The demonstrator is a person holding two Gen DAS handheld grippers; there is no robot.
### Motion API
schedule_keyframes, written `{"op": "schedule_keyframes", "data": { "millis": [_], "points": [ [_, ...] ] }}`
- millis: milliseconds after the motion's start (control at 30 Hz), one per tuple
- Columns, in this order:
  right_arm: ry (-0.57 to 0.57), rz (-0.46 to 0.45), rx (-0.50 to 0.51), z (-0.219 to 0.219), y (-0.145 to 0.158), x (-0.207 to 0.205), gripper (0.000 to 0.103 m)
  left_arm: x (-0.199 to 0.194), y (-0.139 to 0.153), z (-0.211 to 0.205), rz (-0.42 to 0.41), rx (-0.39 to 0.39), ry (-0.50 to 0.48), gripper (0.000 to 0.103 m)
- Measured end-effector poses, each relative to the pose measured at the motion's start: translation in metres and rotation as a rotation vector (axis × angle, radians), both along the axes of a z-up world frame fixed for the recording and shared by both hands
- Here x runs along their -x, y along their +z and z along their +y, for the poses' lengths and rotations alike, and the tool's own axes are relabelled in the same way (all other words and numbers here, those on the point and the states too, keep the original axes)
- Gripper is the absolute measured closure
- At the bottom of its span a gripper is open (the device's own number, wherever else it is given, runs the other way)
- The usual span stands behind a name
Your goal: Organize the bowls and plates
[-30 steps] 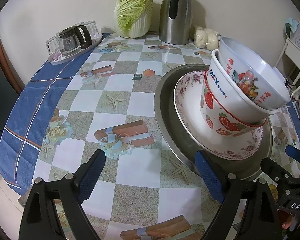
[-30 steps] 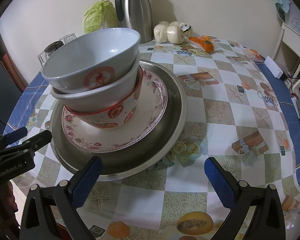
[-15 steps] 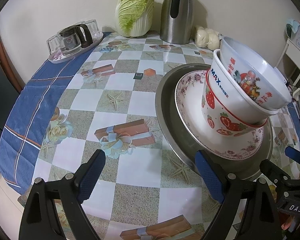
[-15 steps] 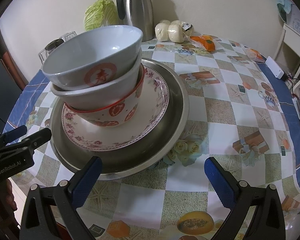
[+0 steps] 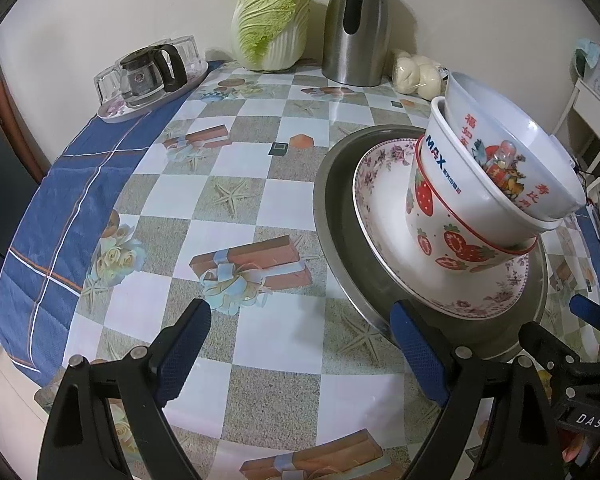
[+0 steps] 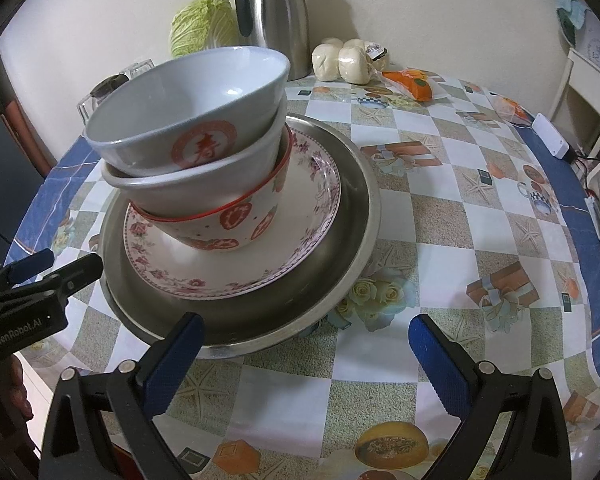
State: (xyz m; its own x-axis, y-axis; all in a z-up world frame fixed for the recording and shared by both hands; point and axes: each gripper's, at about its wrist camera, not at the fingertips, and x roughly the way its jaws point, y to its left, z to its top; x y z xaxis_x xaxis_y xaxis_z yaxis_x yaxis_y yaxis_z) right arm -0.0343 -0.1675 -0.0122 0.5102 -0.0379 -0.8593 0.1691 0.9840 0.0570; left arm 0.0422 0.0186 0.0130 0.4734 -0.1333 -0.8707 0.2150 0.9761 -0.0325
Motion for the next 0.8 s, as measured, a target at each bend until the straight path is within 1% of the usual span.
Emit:
{"op": "schedule_keyframes", "data": {
  "millis": [567,800],
  "points": [
    [0.004,0.005,0.001,0.0013,-0.0021,0.0008,0.000,-0.0006,-0.0023,0.0011,0.009,0.002,0.006,0.011],
    [0.004,0.006,0.002,0.0007,-0.0017,-0.0005,0.000,-0.0001,-0.0005,0.0003,0.010,0.023,0.004,0.011]
  ]
}}
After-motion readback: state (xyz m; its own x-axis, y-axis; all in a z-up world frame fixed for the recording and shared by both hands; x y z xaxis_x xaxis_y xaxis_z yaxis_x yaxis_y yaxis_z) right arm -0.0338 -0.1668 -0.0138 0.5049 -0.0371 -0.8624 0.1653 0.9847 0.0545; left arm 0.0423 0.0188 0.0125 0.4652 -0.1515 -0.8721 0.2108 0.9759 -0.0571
